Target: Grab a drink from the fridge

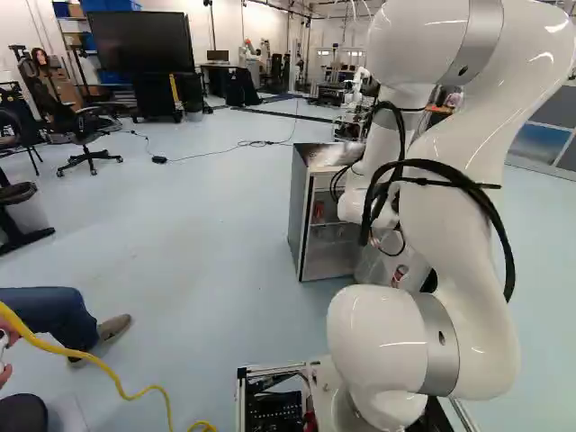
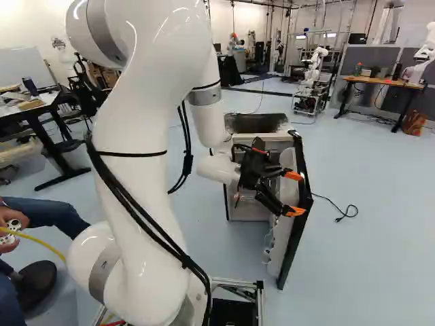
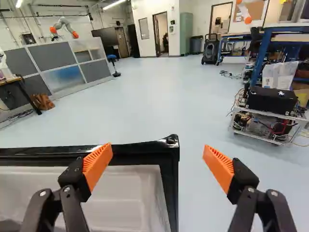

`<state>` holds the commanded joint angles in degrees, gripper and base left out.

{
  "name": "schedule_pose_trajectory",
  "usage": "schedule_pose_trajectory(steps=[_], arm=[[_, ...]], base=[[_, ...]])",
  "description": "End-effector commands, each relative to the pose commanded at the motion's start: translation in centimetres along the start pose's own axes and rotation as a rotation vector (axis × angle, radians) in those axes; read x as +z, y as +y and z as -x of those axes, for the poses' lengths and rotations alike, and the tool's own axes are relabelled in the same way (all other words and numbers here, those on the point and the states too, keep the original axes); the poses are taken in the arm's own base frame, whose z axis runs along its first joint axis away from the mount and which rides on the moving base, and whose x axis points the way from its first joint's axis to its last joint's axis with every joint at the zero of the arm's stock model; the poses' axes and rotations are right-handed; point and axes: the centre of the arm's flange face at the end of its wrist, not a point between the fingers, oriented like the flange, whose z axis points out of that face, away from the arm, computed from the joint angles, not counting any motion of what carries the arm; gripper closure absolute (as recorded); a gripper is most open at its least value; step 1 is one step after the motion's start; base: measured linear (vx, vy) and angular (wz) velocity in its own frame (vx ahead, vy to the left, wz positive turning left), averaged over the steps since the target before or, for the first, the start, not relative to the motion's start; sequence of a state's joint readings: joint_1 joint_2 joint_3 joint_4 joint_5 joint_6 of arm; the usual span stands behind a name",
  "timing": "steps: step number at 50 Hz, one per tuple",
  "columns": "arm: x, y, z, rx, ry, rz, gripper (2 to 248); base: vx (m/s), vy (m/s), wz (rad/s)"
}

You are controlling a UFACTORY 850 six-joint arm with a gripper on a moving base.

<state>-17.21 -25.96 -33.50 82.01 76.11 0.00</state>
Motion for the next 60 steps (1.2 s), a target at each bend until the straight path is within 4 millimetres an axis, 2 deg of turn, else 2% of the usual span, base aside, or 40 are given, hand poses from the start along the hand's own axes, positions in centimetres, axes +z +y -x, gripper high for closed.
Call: schedule_pose_trajectory(steps=[60], arm=[[12.3,-6.9,-1.6,0.182,0.065,0.185,3]], base=[[0.000,0.000,0.000]])
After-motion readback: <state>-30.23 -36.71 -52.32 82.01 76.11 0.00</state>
